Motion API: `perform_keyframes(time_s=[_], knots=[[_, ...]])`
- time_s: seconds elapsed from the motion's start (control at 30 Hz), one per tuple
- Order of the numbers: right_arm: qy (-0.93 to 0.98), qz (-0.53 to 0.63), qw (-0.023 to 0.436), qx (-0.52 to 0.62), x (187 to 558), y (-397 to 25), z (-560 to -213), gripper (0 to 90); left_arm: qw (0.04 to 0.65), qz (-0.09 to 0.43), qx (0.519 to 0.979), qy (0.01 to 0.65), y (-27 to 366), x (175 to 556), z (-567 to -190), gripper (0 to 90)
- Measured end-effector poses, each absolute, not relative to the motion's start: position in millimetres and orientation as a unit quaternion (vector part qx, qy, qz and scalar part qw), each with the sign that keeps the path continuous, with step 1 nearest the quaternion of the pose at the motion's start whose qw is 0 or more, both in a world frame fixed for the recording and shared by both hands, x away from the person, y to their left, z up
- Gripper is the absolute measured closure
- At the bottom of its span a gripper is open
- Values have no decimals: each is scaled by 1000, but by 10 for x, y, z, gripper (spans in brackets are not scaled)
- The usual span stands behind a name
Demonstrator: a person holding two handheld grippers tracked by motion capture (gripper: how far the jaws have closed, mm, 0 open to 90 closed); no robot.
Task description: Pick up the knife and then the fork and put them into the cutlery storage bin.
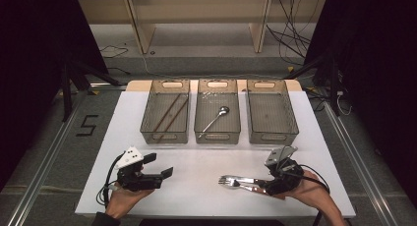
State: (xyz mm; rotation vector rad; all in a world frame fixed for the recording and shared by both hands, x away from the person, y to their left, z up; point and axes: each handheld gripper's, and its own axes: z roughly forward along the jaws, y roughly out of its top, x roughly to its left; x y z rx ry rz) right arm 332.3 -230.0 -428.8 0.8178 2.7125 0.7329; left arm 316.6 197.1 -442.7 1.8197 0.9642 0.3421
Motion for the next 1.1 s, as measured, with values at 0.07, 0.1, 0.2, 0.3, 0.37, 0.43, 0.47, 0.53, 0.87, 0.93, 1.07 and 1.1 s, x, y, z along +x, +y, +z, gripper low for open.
perform_keyframes(time_s=[0.07, 0.1, 0.2, 0.3, 0.37, 0.43, 0.47, 0.53, 0.87, 0.93, 1.07, 1.1], knots=[[928, 233, 102, 273, 3342, -2289, -4297, 351, 502, 144, 755, 397, 1970, 3161, -4428, 165], [931, 228, 100, 267, 3357, -2287, -4303, 365, 502, 145, 756, 395, 1972, 3157, -4430, 165], [935, 216, 97, 265, 3389, -2280, -4312, 407, 502, 143, 755, 398, 1978, 3158, -4443, 165], [940, 201, 86, 263, 3407, -2276, -4318, 438, 499, 142, 756, 399, 1991, 3164, -4456, 165], [943, 196, 86, 257, 3420, -2273, -4334, 461, 501, 142, 755, 399, 1995, 3164, -4453, 164], [946, 183, 83, 255, 3433, -2269, -4350, 482, 501, 143, 755, 398, 1994, 3163, -4452, 165], [947, 177, 80, 255, 3441, -2267, -4357, 492, 500, 142, 755, 399, 1991, 3162, -4453, 165], [949, 169, 79, 255, 3450, -2254, -4378, 512, 500, 143, 755, 399, 1986, 3162, -4454, 165], [962, 131, 71, 229, 3513, -2204, -4497, 587, 498, 145, 756, 399, 1986, 3161, -4454, 165], [964, 133, 68, 222, 3527, -2205, -4506, 597, 498, 145, 756, 400, 1986, 3161, -4454, 165], [966, 123, 64, 218, 3534, -2168, -4514, 617, 498, 147, 756, 399, 1985, 3159, -4451, 165], [967, 121, 64, 214, 3541, -2158, -4522, 622, 498, 147, 756, 399, 1985, 3159, -4450, 165]])
